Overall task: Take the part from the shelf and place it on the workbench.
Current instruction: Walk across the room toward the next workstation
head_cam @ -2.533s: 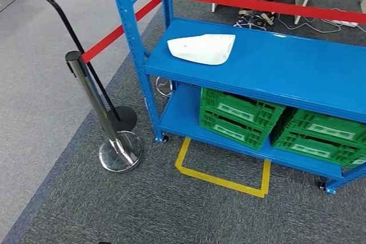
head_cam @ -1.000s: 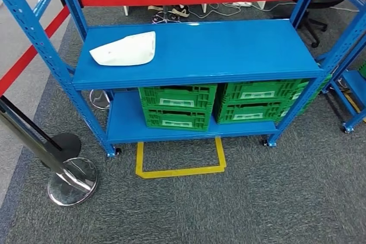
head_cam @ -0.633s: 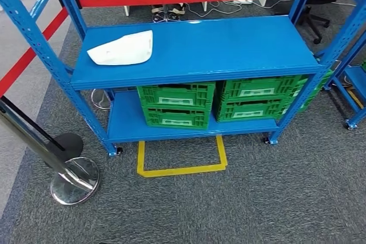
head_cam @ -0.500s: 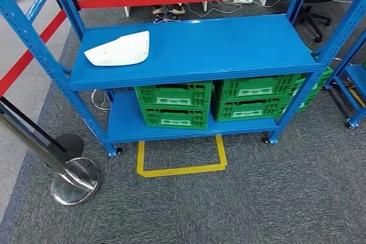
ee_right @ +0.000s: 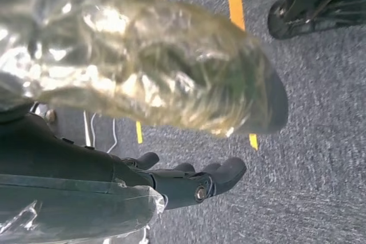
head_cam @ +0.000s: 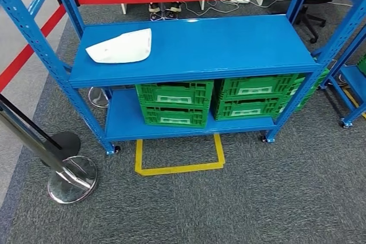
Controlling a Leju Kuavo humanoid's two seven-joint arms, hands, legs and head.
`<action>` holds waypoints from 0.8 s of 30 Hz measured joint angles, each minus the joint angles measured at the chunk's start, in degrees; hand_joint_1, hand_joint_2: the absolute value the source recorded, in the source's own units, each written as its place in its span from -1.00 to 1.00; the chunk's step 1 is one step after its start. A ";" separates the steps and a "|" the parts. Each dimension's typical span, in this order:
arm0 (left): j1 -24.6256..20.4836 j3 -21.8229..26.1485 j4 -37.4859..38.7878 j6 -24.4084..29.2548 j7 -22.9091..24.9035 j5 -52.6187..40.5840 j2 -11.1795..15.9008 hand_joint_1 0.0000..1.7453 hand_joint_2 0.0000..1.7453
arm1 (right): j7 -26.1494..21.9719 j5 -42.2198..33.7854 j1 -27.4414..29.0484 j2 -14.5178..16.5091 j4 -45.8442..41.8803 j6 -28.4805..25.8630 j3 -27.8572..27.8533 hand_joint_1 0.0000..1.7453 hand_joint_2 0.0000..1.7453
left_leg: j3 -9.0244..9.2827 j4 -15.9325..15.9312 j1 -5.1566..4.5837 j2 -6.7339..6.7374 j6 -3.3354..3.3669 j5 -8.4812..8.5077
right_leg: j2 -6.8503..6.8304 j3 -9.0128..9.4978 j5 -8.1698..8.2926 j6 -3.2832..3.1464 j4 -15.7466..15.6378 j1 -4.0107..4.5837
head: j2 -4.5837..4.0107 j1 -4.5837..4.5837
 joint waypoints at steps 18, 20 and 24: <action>0.39 -17.58 -4.12 -2.66 5.97 17.33 3.38 -1.00 -1.00 | -2.38 -22.04 5.09 -3.27 -0.24 3.33 17.31 -1.00 -1.00 | -5.43 12.81 0.07 0.02 -2.75 -7.44 | -0.10 1.48 1.76 -2.00 -2.54 -0.52 | 0.00 -0.43; 1.44 -19.57 -4.09 -3.01 6.69 19.31 3.61 -1.00 -1.00 | -2.68 -24.61 4.91 -3.74 -0.93 3.68 19.39 -1.00 -1.00 | -7.33 17.01 0.10 0.02 -2.74 -8.32 | -0.08 1.46 1.75 -2.04 -2.53 -0.38 | 0.00 -0.43; 3.73 -23.45 -3.77 -3.56 8.03 23.22 4.29 -1.00 -1.00 | -3.26 -29.43 4.03 -4.49 -3.14 4.42 23.37 -1.00 -1.00 | -2.04 5.63 -0.02 -0.01 -1.70 -1.57 | 0.12 1.66 1.67 -1.88 -2.42 -0.02 | 0.00 -0.43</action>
